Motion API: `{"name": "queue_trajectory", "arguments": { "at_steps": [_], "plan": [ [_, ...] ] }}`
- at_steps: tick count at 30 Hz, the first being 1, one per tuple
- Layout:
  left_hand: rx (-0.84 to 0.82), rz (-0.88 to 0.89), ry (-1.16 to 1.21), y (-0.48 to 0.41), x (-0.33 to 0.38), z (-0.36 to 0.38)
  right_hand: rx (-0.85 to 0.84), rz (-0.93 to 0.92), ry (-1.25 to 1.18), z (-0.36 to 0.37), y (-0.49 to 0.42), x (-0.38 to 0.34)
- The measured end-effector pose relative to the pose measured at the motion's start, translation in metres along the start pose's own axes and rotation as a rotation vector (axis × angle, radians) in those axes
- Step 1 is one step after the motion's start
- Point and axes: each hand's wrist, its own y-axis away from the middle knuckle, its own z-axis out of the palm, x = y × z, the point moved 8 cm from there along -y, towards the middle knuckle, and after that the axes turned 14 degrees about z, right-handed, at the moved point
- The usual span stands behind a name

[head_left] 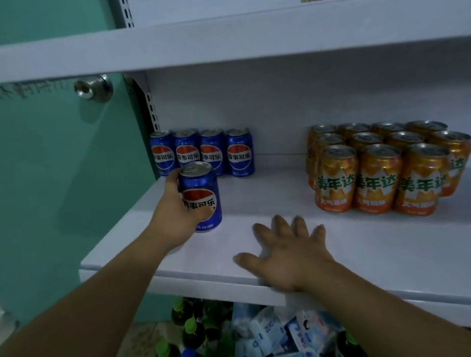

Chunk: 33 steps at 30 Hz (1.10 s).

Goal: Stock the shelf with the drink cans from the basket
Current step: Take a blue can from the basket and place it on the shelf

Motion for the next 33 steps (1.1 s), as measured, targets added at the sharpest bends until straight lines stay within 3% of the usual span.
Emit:
{"name": "queue_trajectory", "arguments": {
  "at_steps": [14,22,33],
  "plan": [
    [0.303,-0.111,-0.014,-0.059,-0.067,-0.056,-0.007,0.012,-0.007,0.001,-0.002,0.001],
    [0.301,-0.117,-0.205,-0.089,-0.089,-0.063,-0.017,0.019,0.001,0.001,-0.003,0.002],
    [0.309,-0.092,-0.172,-0.116,-0.107,-0.066,-0.048,0.023,-0.004,0.001,-0.002,0.002]
  ]
}}
